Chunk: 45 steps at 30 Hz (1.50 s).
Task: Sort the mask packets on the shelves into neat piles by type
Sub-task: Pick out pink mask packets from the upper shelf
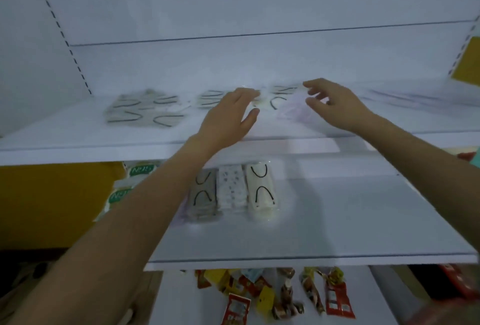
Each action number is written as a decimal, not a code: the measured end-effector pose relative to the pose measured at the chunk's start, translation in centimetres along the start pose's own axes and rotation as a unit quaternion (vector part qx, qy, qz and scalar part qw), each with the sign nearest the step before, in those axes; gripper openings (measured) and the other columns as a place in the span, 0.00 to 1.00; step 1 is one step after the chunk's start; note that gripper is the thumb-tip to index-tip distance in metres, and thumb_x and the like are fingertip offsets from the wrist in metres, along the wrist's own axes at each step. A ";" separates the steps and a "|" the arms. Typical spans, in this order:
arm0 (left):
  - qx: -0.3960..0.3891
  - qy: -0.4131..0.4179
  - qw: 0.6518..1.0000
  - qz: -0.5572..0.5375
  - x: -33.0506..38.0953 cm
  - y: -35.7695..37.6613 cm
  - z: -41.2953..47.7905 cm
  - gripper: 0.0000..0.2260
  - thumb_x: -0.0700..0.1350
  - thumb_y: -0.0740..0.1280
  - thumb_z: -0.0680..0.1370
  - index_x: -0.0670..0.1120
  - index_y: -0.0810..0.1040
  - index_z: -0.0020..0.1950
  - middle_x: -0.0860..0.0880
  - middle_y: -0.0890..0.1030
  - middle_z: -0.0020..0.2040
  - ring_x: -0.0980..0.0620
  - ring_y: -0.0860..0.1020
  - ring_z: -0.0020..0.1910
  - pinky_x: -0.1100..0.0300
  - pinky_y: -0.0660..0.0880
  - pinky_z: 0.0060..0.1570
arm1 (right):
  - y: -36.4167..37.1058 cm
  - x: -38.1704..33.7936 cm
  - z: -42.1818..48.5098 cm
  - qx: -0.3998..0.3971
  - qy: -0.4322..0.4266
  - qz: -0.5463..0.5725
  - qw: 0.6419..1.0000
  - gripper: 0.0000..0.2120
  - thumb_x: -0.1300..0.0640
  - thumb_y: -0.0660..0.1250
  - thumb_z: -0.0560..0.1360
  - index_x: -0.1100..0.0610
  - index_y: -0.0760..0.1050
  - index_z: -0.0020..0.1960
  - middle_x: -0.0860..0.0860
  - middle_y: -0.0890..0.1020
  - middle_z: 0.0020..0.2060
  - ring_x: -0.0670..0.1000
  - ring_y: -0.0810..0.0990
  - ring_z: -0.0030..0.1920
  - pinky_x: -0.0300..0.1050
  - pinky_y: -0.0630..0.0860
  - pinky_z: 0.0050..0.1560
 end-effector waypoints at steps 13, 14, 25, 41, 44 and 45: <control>-0.236 -0.113 0.965 0.029 0.6 12.5 14.1 0.29 0.61 0.65 0.74 0.46 0.67 0.69 0.45 0.74 0.64 0.46 0.74 0.59 0.58 0.69 0.50 | -12.9 23.2 5.0 0.034 0.273 -0.109 0.955 0.18 0.57 0.65 0.77 0.60 0.70 0.66 0.61 0.76 0.60 0.60 0.74 0.60 0.50 0.68 0.61; -0.242 -0.121 0.962 0.020 0.7 12.9 14.7 0.30 0.60 0.67 0.73 0.45 0.68 0.69 0.45 0.74 0.64 0.46 0.74 0.58 0.58 0.69 0.48 | -13.7 24.5 4.6 0.036 0.287 -0.108 0.951 0.19 0.57 0.65 0.77 0.60 0.70 0.66 0.61 0.76 0.61 0.61 0.74 0.60 0.50 0.68 0.61; -0.204 -0.079 0.934 -0.283 5.3 13.8 20.8 0.24 0.38 0.73 0.71 0.56 0.72 0.62 0.52 0.71 0.60 0.53 0.71 0.53 0.68 0.70 0.45 | -13.8 30.7 0.5 -0.158 0.417 -0.143 0.883 0.45 0.36 0.66 0.69 0.56 0.52 0.76 0.54 0.57 0.75 0.58 0.61 0.72 0.53 0.60 0.71; -0.044 -0.155 0.932 -0.323 8.8 19.0 22.0 0.18 0.37 0.67 0.75 0.40 0.74 0.65 0.44 0.73 0.66 0.49 0.71 0.65 0.67 0.63 0.60 | -15.0 29.9 0.6 -0.139 0.429 -0.134 0.883 0.26 0.46 0.72 0.69 0.65 0.72 0.57 0.59 0.78 0.51 0.57 0.79 0.48 0.47 0.78 0.50; -0.020 -0.147 0.935 -0.323 8.3 18.0 21.7 0.17 0.37 0.67 0.75 0.41 0.74 0.65 0.45 0.74 0.66 0.50 0.71 0.65 0.67 0.63 0.61 | -15.4 29.6 0.7 -0.122 0.444 -0.176 0.870 0.21 0.48 0.73 0.69 0.64 0.72 0.49 0.58 0.76 0.41 0.54 0.73 0.36 0.44 0.73 0.39; -0.012 -0.144 0.933 -0.329 8.0 17.7 21.5 0.17 0.37 0.67 0.75 0.42 0.74 0.65 0.46 0.74 0.65 0.50 0.71 0.65 0.66 0.63 0.61 | -15.8 29.7 0.9 -0.098 0.447 -0.170 0.873 0.22 0.50 0.73 0.70 0.66 0.73 0.53 0.60 0.78 0.45 0.55 0.74 0.39 0.46 0.74 0.41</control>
Point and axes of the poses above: each hand's wrist, its own z-axis towards the middle knuckle, its own y-axis out of the palm, x = y × z, the point moved 7 cm from there along z, towards the middle knuckle
